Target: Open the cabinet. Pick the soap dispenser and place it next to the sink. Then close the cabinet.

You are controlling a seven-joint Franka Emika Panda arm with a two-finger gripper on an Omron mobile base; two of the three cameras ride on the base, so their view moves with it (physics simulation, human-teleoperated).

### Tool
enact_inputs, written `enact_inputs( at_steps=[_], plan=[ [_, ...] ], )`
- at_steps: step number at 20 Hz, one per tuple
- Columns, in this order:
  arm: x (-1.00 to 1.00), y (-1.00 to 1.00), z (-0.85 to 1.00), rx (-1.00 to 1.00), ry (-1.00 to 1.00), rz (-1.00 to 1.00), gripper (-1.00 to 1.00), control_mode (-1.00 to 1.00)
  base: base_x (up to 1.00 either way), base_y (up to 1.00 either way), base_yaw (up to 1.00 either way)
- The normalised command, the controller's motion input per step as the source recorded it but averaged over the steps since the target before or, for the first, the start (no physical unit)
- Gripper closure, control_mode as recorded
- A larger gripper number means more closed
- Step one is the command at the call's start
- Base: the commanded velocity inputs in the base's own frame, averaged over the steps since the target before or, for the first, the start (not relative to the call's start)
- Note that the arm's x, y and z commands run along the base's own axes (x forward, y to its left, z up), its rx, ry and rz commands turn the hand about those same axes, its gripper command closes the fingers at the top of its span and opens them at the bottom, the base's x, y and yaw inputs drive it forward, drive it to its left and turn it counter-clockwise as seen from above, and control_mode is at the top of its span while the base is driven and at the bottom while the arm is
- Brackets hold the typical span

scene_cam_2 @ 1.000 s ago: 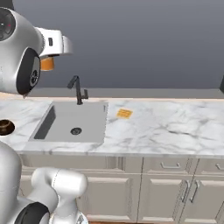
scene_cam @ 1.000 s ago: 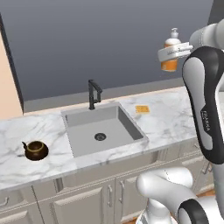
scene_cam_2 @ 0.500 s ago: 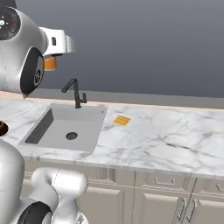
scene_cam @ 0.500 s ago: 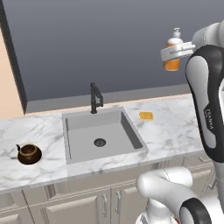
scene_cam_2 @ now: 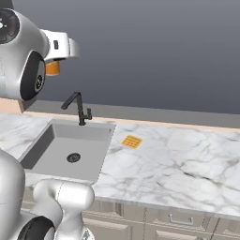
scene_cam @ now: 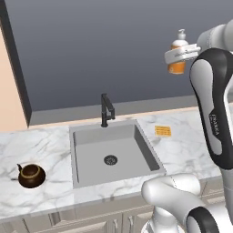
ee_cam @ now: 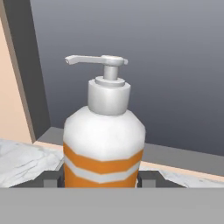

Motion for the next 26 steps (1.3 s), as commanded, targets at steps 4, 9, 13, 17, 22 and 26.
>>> enact_inputs(
  at_steps=[4, 9, 13, 17, 22, 26],
  plan=[
    [0.00, 0.00, 0.00, 0.00, 0.00, 0.00, 1.00, 1.00, 0.00, 0.00, 0.00],
    [0.00, 0.00, 0.00, 0.00, 0.00, 0.00, 1.00, 1.00, 0.00, 0.00, 0.00],
    [0.00, 0.00, 0.00, 0.00, 0.00, 0.00, 1.00, 1.00, 0.00, 0.00, 0.00],
    [0.00, 0.00, 0.00, 0.00, 0.00, 0.00, 1.00, -1.00, 0.00, 0.00, 0.00],
    [0.00, 0.00, 0.00, 0.00, 0.00, 0.00, 1.00, -1.00, 0.00, 0.00, 0.00],
    [0.00, 0.00, 0.00, 0.00, 0.00, 0.00, 1.00, -1.00, 0.00, 0.00, 0.00]
  ],
)
